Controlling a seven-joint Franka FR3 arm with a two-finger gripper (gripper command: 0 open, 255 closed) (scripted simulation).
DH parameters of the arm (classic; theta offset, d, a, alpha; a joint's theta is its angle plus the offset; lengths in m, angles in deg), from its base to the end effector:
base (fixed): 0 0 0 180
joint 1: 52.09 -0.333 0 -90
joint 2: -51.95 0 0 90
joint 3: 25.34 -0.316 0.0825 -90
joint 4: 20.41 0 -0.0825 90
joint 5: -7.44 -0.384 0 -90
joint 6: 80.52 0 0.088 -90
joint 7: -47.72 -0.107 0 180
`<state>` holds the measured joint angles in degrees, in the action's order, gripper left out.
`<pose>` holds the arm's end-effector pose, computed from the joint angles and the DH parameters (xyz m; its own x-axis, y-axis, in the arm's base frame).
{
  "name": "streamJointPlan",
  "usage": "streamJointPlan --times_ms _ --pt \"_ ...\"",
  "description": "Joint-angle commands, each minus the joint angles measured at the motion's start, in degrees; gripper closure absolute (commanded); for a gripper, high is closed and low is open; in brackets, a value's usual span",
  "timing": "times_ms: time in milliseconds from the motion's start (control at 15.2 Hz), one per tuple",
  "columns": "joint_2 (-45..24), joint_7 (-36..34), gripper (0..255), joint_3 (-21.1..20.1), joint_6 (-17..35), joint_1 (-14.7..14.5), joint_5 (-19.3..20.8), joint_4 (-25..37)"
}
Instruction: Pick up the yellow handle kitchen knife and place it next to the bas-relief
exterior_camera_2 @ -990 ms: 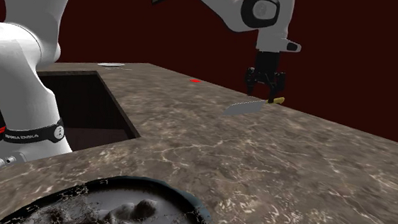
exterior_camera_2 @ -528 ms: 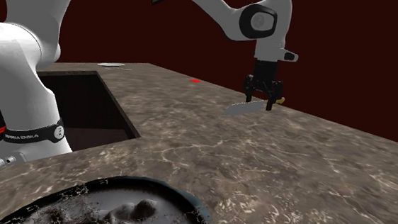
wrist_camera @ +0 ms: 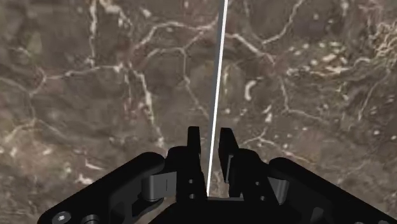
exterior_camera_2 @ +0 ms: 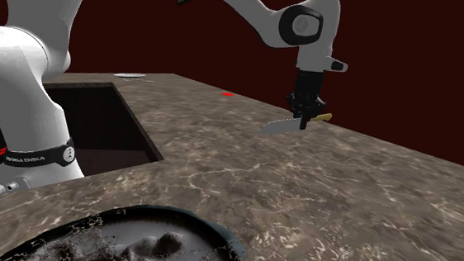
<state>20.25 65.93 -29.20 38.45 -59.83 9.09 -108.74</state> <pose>0.6834 0.1318 0.3298 0.8653 0.5010 -0.0130 0.5008 -0.8654 -0.0153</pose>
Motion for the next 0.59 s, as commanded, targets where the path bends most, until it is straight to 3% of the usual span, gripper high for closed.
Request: streamJointPlan --times_ms 0,528 --pt "0.00 0.00 255 0.00 0.00 0.00 0.00 0.00" --pt "0.64 0.02 255 -0.03 -1.20 0.01 -0.04 0.57"
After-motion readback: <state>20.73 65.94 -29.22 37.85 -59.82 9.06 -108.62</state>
